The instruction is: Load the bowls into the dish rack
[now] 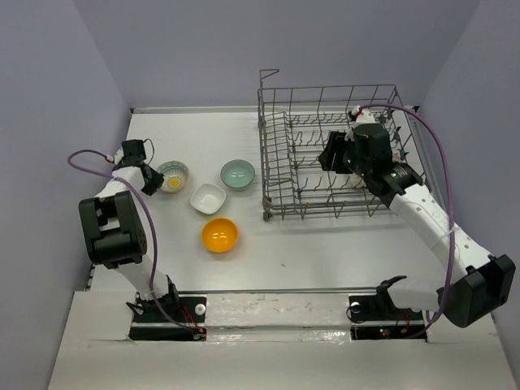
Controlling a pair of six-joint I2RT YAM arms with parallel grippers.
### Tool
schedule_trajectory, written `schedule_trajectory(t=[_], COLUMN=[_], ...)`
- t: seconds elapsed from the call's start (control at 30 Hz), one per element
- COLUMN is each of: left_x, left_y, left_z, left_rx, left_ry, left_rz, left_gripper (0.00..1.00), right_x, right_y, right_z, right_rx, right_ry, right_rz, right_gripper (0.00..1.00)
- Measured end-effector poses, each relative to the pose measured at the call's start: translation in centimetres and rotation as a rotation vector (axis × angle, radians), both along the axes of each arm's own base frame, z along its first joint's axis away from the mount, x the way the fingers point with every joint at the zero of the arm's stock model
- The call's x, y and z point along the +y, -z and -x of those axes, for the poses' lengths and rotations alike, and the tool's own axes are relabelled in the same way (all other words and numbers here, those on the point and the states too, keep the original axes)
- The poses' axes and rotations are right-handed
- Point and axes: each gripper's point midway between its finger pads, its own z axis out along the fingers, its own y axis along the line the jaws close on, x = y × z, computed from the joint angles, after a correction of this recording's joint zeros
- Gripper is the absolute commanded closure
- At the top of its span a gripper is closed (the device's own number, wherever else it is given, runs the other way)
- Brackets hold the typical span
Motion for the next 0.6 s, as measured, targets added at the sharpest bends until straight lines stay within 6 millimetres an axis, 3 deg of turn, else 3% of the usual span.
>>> schedule_trajectory(t=[0.2,0.3,0.6], left_x=[-0.4,-0.5,-1.4], left_y=[-0.2,-1.1,-2.7], left_z=[-1.2,-2.4,-2.0], left_rx=[-0.037,-0.086,-0.109], left_ry=[0.009,0.017,0.051], left_rz=[0.027,0.037,0.066], left_gripper=[1.00,1.00,1.00], right_x=[0.0,0.0,0.0], right_y=[0.0,0.0,0.0], right_z=[0.0,0.0,0.0], right_rx=[0.000,0.000,0.001], right_ry=[0.000,0.000,0.000], right_rz=[0.000,0.000,0.000], right_gripper=[0.42,0.42,0.42])
